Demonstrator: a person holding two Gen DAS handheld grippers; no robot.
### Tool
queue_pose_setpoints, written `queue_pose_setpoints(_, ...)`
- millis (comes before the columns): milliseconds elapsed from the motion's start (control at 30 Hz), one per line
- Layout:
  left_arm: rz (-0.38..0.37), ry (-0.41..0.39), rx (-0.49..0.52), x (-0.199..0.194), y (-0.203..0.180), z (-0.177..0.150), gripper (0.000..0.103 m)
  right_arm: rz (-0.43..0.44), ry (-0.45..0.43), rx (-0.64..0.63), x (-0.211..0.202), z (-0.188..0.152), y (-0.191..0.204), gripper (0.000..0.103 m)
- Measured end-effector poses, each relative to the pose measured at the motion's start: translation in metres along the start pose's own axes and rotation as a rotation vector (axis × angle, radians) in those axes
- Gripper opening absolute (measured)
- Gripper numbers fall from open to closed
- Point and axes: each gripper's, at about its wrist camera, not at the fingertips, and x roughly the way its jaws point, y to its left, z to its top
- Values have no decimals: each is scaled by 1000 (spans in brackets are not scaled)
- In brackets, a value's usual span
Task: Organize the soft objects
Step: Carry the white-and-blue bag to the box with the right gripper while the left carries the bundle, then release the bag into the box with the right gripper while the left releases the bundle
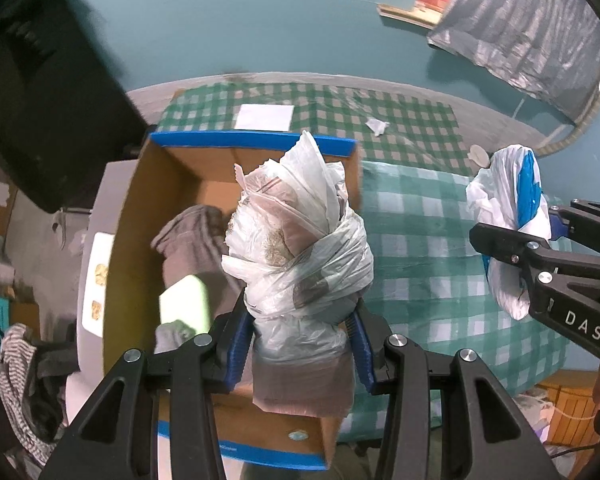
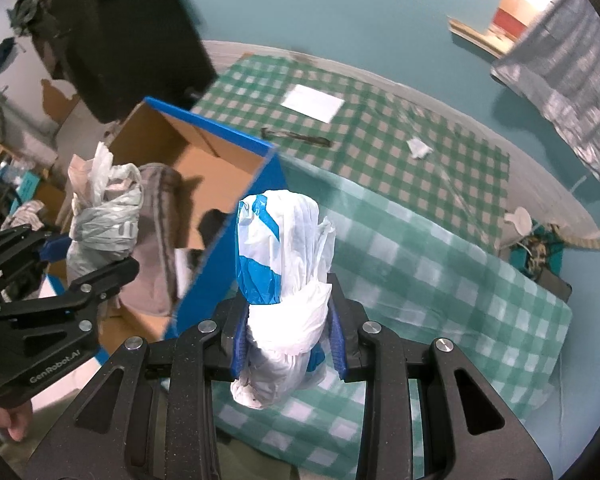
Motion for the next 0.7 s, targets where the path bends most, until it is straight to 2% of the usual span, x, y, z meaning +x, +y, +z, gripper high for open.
queue_pose_setpoints(433,39,9,-124,-1,58,-15,45,47,15,-121,15,23,58,31)
queue_pose_setpoints(700,56,24,-163,1,84,-24,45,65,25,-175,26,36,87,31)
